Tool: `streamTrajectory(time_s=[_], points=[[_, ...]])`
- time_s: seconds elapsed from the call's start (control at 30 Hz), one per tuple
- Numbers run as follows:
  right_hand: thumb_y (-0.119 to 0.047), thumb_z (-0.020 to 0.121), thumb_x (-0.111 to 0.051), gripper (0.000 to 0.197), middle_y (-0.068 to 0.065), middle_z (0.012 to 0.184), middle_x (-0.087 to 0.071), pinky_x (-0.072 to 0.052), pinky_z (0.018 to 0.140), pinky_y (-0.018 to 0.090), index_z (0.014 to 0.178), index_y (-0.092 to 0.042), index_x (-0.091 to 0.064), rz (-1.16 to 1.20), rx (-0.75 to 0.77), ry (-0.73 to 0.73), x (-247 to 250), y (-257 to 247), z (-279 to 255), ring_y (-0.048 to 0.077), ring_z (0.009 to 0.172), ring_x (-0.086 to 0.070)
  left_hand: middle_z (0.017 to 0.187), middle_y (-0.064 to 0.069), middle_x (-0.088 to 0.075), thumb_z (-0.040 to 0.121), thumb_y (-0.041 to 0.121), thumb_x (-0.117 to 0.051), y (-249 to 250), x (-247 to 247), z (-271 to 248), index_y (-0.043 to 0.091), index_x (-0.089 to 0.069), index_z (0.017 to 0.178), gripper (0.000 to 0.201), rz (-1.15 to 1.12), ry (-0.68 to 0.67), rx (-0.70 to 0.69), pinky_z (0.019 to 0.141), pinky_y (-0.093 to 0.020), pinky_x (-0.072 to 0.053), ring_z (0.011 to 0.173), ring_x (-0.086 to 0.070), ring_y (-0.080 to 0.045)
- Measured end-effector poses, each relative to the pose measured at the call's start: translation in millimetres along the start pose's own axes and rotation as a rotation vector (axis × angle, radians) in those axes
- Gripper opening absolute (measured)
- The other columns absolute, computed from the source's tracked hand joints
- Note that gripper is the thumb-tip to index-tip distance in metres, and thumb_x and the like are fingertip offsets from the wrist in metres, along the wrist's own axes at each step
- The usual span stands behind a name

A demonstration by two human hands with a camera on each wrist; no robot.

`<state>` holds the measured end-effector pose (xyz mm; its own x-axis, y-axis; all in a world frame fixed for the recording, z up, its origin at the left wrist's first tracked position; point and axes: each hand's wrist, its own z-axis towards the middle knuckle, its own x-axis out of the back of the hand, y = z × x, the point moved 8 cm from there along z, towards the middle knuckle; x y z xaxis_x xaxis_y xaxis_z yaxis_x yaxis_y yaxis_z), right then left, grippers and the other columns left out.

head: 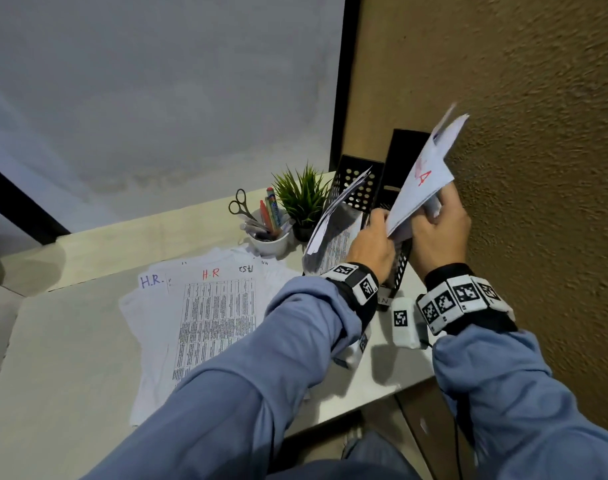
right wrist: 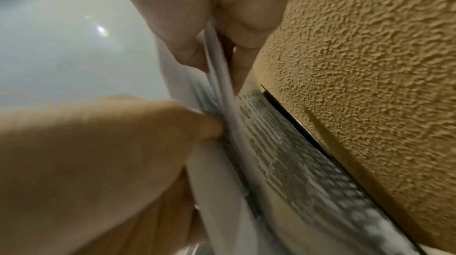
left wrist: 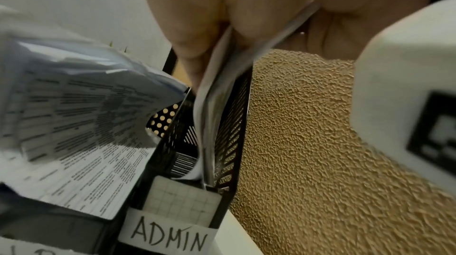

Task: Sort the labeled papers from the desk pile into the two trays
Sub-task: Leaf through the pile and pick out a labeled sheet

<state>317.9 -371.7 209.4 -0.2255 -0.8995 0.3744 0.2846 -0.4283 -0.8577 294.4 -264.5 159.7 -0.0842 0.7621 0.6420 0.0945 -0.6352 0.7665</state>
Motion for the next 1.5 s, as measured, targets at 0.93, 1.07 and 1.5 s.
streamTrajectory(time_s=[0.93,1.07,1.5], points=[[0.002,0.082,-0.049,0.027,0.025,0.109,-0.064,-0.038,0.070,0.030,0.107,0.004,-0.059,-0.350,-0.193,-0.051,-7.2,8.1,8.2,0.039,0.097,-0.059,0.100,-0.021,-0.064,0.089,0.013,-0.050,-24.1,-11.8,12.9,0.004,-0.057,0.109,0.023,0.157,-0.014,0.075,0.073,-0.038,-0.047,0.091,-0.060,-0.038],[0.002,0.082,-0.047,0.054,0.019,0.120,-0.062,-0.044,0.082,0.033,0.133,-0.016,-0.050,-0.336,-0.124,-0.059,-9.5,2.9,7.3,0.036,0.108,-0.057,0.104,-0.022,-0.064,0.089,0.006,-0.048,-25.4,-8.9,18.6,0.002,-0.061,0.105,0.021,0.216,0.006,0.092,0.075,-0.040,-0.046,0.097,-0.060,-0.039],[0.003,0.085,-0.045,0.060,0.021,0.128,-0.057,-0.043,0.097,0.036,0.142,-0.016,-0.039,-0.404,-0.180,-0.138,-30.6,20.5,6.3,0.037,0.115,-0.055,0.105,-0.009,-0.068,0.086,0.000,-0.050,-107.7,23.5,-21.6,0.009,-0.064,0.109,0.028,-0.258,0.046,0.188,0.090,-0.035,-0.053,0.096,-0.064,-0.022]])
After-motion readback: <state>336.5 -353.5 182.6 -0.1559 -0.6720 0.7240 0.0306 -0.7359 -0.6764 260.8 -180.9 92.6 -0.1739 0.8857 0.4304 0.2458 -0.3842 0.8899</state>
